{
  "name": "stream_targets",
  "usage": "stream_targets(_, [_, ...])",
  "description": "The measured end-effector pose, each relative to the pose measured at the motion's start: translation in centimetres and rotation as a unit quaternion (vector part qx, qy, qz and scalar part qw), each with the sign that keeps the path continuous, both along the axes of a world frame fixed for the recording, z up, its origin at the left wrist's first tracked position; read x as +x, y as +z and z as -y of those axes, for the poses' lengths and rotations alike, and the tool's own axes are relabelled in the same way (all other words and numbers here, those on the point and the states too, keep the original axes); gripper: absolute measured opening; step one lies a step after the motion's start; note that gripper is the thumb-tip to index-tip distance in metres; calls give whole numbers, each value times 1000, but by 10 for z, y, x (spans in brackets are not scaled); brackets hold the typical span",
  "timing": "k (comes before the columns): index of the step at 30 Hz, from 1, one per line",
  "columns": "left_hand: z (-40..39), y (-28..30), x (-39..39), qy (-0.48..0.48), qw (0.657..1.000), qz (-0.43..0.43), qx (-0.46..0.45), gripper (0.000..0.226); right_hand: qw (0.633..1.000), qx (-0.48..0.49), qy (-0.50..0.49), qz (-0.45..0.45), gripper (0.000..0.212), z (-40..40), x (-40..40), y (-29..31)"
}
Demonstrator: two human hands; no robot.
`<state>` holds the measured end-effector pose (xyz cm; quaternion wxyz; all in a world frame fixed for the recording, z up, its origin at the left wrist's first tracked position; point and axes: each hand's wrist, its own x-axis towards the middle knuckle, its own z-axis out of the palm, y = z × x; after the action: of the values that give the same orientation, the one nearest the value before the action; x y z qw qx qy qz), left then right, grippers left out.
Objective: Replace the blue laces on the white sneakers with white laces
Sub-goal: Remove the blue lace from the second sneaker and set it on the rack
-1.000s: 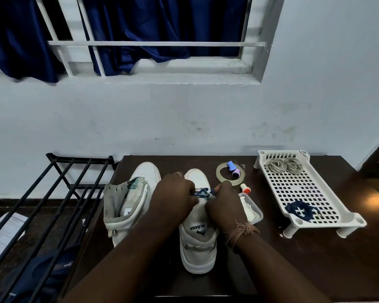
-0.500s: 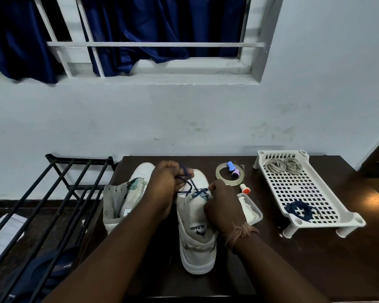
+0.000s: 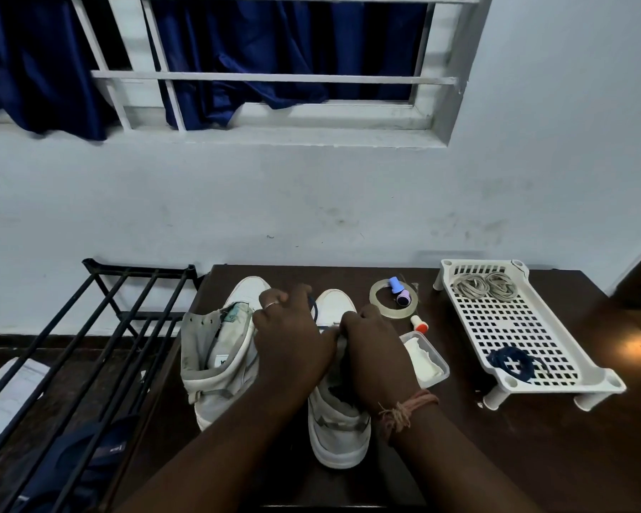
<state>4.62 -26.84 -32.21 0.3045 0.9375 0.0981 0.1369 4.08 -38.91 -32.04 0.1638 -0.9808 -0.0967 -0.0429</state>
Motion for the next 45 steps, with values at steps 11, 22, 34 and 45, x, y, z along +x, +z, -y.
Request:
stream_targets(11, [-30,-20,17,-31,981,-169,-94,4,991,87,-67,-79,22,31,11,-4])
stream_targets(22, [-24,-22,19,-81,978,-140,-131,16,982,-149,98,62,33,-2,8,6])
stream_targets(34, [-29,-21,17,-53,972,-153,-171,6,975,-193,-56,99,13,10,18,1])
stream_targets(45, [-30,-17,17,-66,968,-153,-186,9,987,-130,-47,84,7,-12,15,-2])
